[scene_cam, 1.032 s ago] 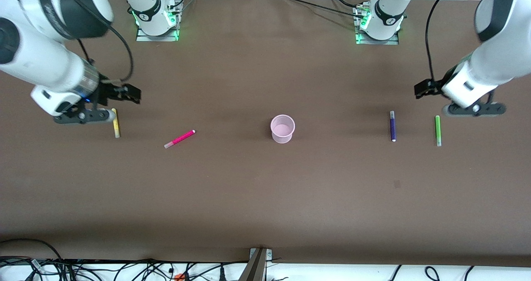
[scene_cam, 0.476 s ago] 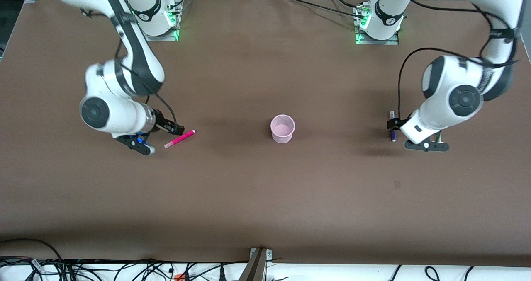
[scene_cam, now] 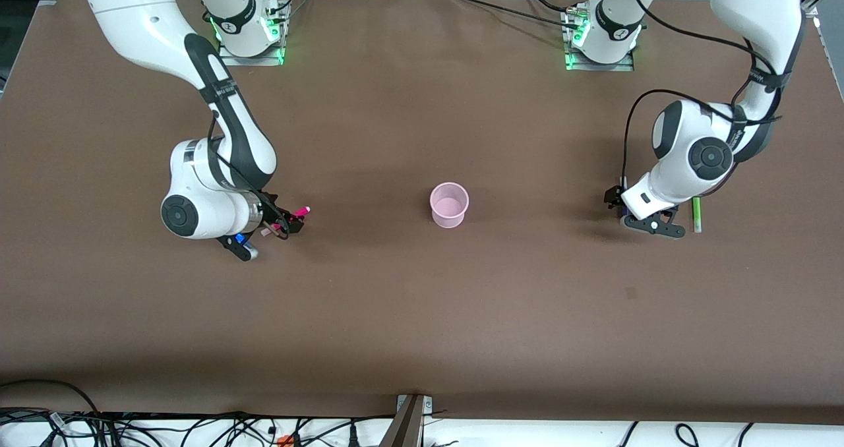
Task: Organize pens into pink holder with both arms
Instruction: 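Grasp the pink marker with the right gripper while the left gripper grasps the blue marker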
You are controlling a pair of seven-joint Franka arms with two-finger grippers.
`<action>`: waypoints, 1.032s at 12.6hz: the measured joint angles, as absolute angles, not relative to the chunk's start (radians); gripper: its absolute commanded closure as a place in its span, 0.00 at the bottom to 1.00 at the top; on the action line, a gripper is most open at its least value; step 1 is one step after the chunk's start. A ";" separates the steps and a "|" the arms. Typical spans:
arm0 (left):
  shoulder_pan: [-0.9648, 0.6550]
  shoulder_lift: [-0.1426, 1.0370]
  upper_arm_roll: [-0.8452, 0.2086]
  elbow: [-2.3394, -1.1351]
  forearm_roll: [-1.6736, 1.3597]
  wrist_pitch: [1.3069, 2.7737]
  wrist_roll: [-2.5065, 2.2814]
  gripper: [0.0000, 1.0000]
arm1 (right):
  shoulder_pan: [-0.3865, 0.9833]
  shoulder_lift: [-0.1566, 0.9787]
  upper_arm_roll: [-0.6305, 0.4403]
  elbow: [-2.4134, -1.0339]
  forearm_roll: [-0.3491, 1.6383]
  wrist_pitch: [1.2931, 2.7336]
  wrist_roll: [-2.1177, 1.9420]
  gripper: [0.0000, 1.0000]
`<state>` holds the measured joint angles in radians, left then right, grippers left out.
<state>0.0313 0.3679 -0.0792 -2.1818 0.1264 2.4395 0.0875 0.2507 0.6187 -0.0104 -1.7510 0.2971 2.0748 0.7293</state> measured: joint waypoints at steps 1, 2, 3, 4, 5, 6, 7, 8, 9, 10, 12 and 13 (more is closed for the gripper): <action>0.031 0.386 -0.080 -2.182 0.126 2.450 0.087 0.00 | 0.251 0.626 -0.010 -1.763 0.301 2.107 0.731 0.17; 0.032 0.400 -0.079 -2.181 0.126 2.462 0.087 0.00 | 0.251 0.631 -0.010 -1.780 0.303 2.145 0.731 0.21; 0.036 0.411 -0.079 -2.180 0.126 2.473 0.085 0.00 | 0.252 0.634 -0.009 -1.797 0.310 2.177 0.731 0.34; 0.045 0.421 -0.079 -2.179 0.126 2.478 0.083 0.05 | 0.252 0.637 -0.008 -1.811 0.325 2.197 0.731 0.53; 0.056 0.428 -0.079 -2.177 0.126 2.484 0.081 0.21 | 0.253 0.638 -0.008 -1.820 0.345 2.207 0.731 0.84; 0.066 0.432 -0.079 -2.176 0.126 2.489 0.080 0.47 | 0.255 0.638 -0.006 -1.824 0.357 2.210 0.731 1.00; 0.073 0.435 -0.079 -2.175 0.126 2.491 0.078 0.60 | 0.255 0.637 -0.005 -1.824 0.371 2.214 0.731 1.00; 0.075 0.437 -0.079 -2.174 0.126 2.491 0.075 0.61 | 0.255 0.637 -0.004 -1.824 0.388 2.213 0.731 1.00; 0.075 0.442 -0.079 -2.175 0.125 2.491 0.070 0.66 | 0.255 0.637 -0.002 -1.824 0.402 2.212 0.731 1.00; 0.075 0.448 -0.080 -2.174 0.123 2.491 0.065 0.76 | 0.256 0.637 0.003 -1.824 0.410 2.206 0.732 1.00; 0.075 0.458 -0.081 -2.168 0.117 2.494 0.064 1.00 | 0.257 0.634 0.028 -1.816 0.444 2.153 0.768 1.00; 0.074 0.458 -0.084 -2.166 0.115 2.493 0.064 1.00 | 0.259 0.631 0.044 -1.797 0.484 2.104 0.804 1.00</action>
<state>0.0736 0.4577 -0.0836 -2.1661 0.1146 2.4925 0.0638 0.2591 0.6307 0.0441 -1.7974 0.4836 2.1044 0.8037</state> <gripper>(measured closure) 0.731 0.828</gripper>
